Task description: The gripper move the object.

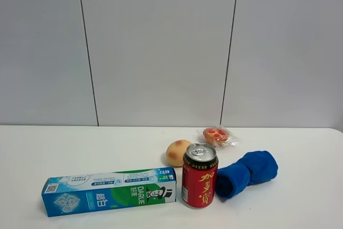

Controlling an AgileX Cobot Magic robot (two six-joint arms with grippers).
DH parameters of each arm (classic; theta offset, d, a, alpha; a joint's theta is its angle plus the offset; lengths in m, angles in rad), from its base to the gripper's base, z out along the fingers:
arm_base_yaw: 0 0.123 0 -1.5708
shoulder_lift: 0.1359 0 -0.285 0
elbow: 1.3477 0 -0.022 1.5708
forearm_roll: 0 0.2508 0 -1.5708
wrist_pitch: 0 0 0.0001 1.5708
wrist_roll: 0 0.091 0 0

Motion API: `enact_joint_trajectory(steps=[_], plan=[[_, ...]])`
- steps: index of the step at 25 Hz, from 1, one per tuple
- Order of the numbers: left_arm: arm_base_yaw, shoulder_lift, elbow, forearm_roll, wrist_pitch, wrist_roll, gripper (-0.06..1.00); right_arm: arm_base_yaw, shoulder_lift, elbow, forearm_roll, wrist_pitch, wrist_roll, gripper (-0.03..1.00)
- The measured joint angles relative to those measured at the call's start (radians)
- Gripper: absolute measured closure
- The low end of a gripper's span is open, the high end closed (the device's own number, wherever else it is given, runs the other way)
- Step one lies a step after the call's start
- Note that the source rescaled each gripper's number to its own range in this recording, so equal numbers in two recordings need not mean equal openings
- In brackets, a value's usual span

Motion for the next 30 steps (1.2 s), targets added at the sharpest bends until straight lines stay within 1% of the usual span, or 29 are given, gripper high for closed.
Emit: enact_joint_trajectory(steps=[6,10,13,17,19,21,24,25,27,30], plan=[[0.058,-0.304,0.209,0.030,0.001,-0.055,0.46,0.000,0.000,0.000,0.000,0.000,0.000,-0.03],[0.092,-0.449,0.331,0.047,0.002,-0.076,0.46,0.000,0.000,0.000,0.000,0.000,0.000,-0.03],[0.109,-0.547,0.426,0.028,0.002,-0.079,0.46,0.000,0.000,0.000,0.000,0.000,0.000,-0.03],[0.117,-0.651,0.568,-0.036,0.001,-0.080,0.46,0.000,0.000,0.000,0.000,0.000,0.000,-0.03],[0.117,-0.701,0.636,-0.072,-0.026,-0.080,0.46,0.000,0.000,0.000,0.000,0.000,0.000,-0.03],[0.117,-0.741,0.690,-0.092,-0.088,-0.080,0.46,0.000,0.000,0.000,0.000,0.000,0.000,-0.03],[0.117,-0.787,0.764,-0.103,-0.173,-0.078,0.46,0.000,0.000,0.000,0.000,0.000,0.000,-0.03],[0.117,-0.787,0.764,-0.103,-0.173,-0.078,0.46,0.000,0.000,0.000,0.000,0.000,0.000,-0.03],[0.117,-0.808,0.806,-0.106,-0.191,-0.067,0.46,0.000,0.000,0.000,0.000,0.000,0.000,-0.03],[0.117,-0.811,0.813,-0.106,-0.188,-0.064,0.46,0.000,0.000,0.000,0.000,0.000,0.000,-0.03]])
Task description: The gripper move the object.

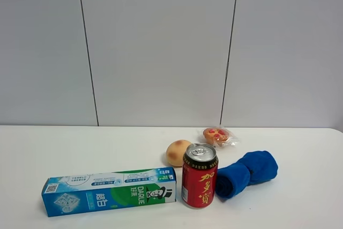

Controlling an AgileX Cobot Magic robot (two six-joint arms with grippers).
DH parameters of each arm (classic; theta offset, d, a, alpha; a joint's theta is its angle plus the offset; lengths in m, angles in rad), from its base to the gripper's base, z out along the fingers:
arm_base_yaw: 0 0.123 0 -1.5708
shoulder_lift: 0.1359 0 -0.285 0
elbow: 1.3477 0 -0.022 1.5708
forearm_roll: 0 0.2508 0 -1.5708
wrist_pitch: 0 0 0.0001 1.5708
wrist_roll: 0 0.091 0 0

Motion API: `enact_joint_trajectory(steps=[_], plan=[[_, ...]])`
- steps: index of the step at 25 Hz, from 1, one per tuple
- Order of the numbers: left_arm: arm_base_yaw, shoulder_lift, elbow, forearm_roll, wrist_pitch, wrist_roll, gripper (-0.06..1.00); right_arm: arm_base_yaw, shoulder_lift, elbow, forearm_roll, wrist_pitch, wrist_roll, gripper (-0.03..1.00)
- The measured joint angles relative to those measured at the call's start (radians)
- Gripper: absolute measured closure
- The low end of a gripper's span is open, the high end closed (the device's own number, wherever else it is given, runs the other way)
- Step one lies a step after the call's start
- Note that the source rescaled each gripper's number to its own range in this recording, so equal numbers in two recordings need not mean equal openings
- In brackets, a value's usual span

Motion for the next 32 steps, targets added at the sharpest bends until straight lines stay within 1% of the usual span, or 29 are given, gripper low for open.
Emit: enact_joint_trajectory(steps=[4,12,16,22,24,32], plan=[[0.000,-0.001,0.021,0.000,0.025,0.007,0.46,0.000,0.000,0.000,0.000,0.000,0.000,-0.03],[0.000,-0.001,0.021,0.000,0.025,0.008,0.46,0.000,0.000,0.000,0.000,0.000,0.000,-0.03],[0.014,-0.001,0.021,0.000,0.025,0.008,0.46,0.000,0.000,0.000,0.000,0.000,0.000,-0.03],[0.111,-0.062,0.021,0.000,0.026,0.009,0.46,0.000,0.000,0.000,0.000,0.000,0.000,-0.03],[0.131,-0.069,0.021,0.000,0.027,0.019,0.46,0.000,0.000,0.000,0.000,0.000,0.000,-0.03],[0.138,-0.071,0.021,0.000,0.030,0.019,0.46,0.000,0.000,0.000,0.000,0.000,0.000,-0.03]])
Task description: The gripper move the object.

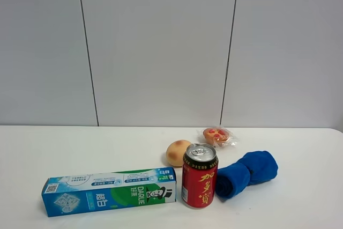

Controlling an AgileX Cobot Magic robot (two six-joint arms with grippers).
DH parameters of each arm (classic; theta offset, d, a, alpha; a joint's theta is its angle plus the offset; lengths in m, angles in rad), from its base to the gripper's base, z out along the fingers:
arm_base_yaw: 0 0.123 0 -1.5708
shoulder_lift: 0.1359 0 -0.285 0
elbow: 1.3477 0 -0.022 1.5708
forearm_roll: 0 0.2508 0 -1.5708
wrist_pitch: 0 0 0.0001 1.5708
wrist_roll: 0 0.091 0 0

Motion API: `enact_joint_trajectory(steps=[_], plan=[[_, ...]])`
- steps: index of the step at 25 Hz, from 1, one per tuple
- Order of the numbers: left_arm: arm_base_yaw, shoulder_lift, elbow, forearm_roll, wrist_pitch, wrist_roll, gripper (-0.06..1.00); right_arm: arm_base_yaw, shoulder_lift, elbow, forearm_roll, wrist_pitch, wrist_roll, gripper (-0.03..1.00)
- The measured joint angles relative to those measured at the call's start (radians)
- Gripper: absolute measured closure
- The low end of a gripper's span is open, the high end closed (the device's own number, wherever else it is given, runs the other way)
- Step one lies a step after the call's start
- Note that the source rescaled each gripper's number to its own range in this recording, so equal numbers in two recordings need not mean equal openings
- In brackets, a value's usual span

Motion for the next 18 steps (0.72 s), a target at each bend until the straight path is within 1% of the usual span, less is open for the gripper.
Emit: enact_joint_trajectory(steps=[18], plan=[[0.000,0.000,0.000,0.000,0.000,0.000,0.46,0.000,0.000,0.000,0.000,0.000,0.000,-0.03]])
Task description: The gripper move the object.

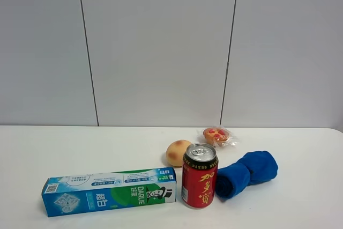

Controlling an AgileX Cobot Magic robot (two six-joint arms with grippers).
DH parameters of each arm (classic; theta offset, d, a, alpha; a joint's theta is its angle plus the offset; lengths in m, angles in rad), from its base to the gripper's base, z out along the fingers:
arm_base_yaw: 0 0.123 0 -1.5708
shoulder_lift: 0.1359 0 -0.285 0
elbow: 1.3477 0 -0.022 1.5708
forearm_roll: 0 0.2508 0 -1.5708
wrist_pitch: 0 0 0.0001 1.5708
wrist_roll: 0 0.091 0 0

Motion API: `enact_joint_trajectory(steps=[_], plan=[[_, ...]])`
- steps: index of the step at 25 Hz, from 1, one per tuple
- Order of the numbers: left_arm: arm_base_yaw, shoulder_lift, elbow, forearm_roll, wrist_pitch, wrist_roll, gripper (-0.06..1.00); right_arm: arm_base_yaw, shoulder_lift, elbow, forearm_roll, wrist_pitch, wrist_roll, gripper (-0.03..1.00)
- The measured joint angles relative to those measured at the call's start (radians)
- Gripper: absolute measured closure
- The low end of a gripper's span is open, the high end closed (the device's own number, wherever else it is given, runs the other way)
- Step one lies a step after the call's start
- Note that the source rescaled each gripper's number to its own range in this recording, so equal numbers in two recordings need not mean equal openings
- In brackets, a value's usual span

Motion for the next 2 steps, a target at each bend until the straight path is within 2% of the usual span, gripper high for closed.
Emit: enact_joint_trajectory(steps=[2], plan=[[0.000,0.000,0.000,0.000,0.000,0.000,0.46,0.000,0.000,0.000,0.000,0.000,0.000,-0.03]])
